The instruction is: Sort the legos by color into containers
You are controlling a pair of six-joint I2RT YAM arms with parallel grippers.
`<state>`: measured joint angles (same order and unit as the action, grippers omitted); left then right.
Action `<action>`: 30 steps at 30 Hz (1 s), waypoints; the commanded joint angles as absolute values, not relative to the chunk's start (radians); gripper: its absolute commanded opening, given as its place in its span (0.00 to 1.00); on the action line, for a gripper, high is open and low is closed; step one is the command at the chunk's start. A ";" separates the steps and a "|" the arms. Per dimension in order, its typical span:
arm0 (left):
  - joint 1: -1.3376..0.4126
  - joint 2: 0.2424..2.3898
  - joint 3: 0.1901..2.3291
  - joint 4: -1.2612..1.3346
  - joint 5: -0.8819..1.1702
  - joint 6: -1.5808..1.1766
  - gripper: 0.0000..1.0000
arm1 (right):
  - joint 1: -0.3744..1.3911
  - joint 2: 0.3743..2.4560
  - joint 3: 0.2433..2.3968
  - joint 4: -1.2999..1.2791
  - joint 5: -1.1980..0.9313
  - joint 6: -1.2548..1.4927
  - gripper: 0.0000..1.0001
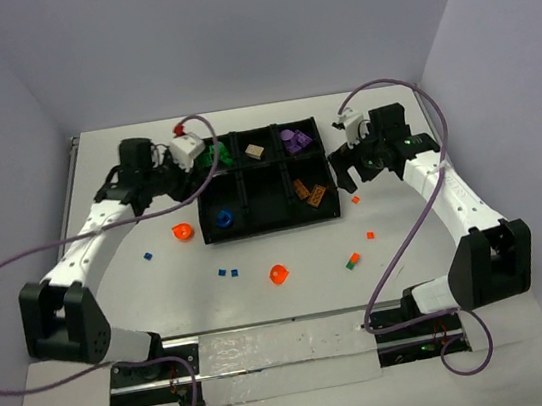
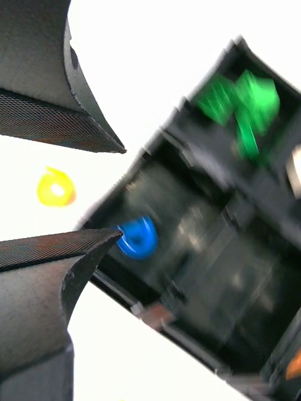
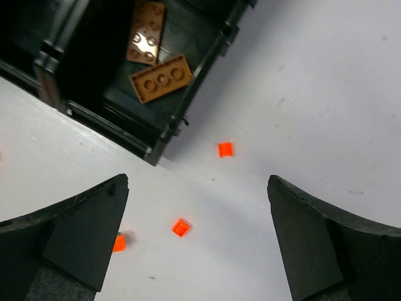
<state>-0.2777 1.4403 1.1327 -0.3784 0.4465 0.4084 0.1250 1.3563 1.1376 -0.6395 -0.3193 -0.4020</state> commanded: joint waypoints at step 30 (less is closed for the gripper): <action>-0.133 1.232 0.992 -0.400 0.416 0.327 0.58 | 0.069 1.683 1.020 -0.386 -0.146 -0.388 0.65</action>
